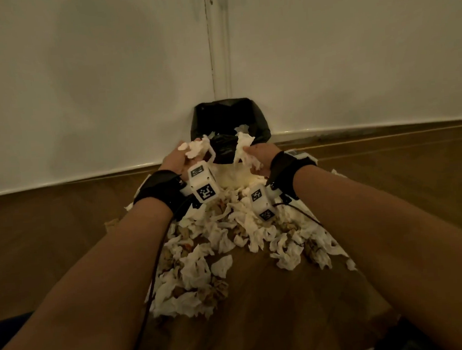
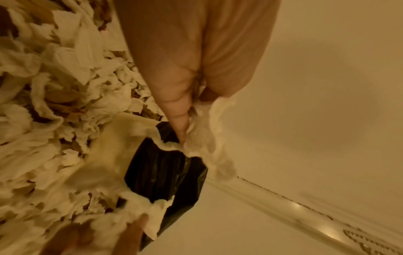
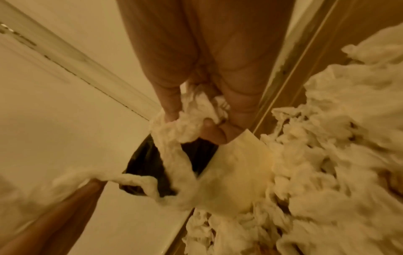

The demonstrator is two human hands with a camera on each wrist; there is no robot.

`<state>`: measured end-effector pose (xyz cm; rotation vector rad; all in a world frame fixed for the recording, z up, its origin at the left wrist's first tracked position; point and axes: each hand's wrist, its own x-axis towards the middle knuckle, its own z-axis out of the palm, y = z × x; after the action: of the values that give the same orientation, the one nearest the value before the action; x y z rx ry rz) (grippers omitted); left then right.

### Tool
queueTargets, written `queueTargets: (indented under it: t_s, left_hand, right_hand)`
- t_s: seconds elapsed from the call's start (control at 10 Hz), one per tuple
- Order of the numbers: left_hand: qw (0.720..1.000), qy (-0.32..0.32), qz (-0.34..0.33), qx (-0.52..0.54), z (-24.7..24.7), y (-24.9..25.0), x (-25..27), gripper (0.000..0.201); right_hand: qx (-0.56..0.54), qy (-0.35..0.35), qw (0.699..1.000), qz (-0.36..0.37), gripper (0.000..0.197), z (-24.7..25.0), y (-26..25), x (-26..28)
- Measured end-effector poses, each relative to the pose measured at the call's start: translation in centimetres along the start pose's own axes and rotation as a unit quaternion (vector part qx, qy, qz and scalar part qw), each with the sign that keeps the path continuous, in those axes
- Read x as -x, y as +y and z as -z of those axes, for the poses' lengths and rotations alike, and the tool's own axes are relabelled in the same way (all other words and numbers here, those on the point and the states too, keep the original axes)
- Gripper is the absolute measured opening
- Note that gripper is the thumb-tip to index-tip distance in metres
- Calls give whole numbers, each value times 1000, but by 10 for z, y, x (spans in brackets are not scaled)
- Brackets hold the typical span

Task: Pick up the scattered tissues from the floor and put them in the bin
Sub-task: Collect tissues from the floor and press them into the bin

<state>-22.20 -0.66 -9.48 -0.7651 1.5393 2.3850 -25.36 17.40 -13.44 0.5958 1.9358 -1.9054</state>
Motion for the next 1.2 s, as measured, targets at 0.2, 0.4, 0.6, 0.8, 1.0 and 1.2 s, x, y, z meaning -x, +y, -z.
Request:
queueTargets:
  t_s: [0.2,0.4,0.6,0.8,1.0,1.2]
  left_hand:
    - [984,-67,0,165,-13,31,-5,42]
    - [988,-89,-75,102,-42,68,-4,16]
    - [983,-97,-133,77,-67,88,-18,41]
    - [987,-51,-149,32,-67,81,-41,41]
    - [982,4,-97,-161,-46,57,-65,45]
    - [992,-3,-24,-123,-50,40,-73,42]
  right_hand:
    - [127,66,984,107,37,24,-50,-1]
    - [169,89,967,169,35,21,-75,-15]
    - [139,74,966,206,29,8,-88,-29]
    - [87,60,971,213,37,2,-97,-40]
    - [74,33,991,108,42,5,-85,-50]
    - [-189,-117,975,-17,56,3,-74,-49]
